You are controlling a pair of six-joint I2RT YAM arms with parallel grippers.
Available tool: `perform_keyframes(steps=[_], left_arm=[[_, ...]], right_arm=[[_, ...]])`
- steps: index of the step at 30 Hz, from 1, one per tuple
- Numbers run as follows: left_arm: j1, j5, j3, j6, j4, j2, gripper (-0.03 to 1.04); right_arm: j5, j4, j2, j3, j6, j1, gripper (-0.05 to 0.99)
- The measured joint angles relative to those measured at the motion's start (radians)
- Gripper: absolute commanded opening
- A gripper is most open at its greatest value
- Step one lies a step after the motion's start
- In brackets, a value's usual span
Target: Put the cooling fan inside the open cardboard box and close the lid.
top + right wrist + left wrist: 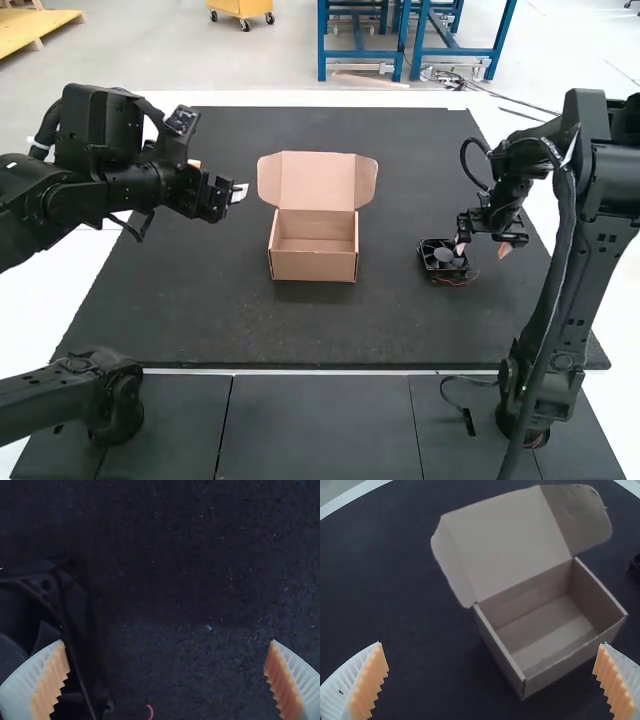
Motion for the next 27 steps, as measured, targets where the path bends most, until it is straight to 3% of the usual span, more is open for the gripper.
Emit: perform_keyframes(steps=[5,8,13,16,19,27], left_arm=[[0.000,0.000,0.002,0.003,-0.001,0.000,0.97],[0.000,0.000,0.008,0.006,0.000,0.000,0.97],[0.000,0.000,0.010,0.007,0.000,0.000,0.97],[0.000,0.000,0.010,0.007,0.000,0.000,0.97],[0.006,0.000,0.010,0.007,0.000,0.000,0.97],[0.013,0.000,0.010,0.007,-0.001,0.000,0.97]], right_arm=[[0.001,0.000,0.022,0.010,0.001,0.000,0.88],[0.001,-0.008,0.030,0.012,0.006,0.000,0.79],[-0.027,-0.041,0.057,0.029,0.026,0.000,0.55],[-0.051,-0.050,0.060,0.031,0.035,0.000,0.53],[-0.061,-0.054,0.060,0.031,0.040,0.000,0.39],[-0.099,-0.058,0.060,0.031,0.061,0.000,0.17]])
